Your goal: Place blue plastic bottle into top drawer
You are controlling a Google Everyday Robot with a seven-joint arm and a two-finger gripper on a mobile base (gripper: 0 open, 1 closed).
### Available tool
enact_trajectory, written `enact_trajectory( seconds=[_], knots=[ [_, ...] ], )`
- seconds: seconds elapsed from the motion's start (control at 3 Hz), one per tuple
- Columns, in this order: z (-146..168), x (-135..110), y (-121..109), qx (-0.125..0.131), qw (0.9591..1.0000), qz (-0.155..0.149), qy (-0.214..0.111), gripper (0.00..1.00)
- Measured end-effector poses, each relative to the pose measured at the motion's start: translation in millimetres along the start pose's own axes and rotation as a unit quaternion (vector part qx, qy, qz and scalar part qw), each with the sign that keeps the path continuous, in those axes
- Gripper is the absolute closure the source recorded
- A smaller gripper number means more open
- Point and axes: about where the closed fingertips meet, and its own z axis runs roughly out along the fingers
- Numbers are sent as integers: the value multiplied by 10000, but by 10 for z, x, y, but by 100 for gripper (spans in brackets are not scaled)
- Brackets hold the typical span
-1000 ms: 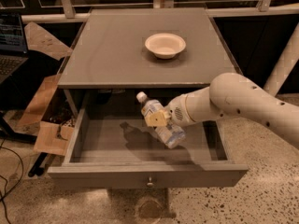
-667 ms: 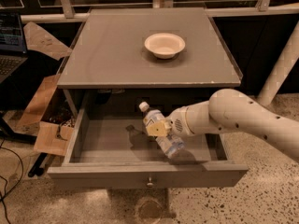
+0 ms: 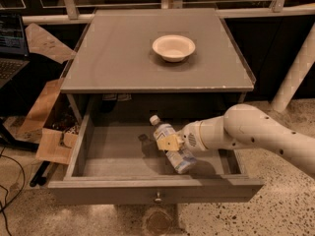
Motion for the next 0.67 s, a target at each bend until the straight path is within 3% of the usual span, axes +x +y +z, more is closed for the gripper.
enact_trajectory(
  seconds=[0.33,0.67],
  knots=[
    [216,229,-243,-200,9994,266,102,100],
    [347,370,-315,-321,9985,427,152,82]
  ],
)
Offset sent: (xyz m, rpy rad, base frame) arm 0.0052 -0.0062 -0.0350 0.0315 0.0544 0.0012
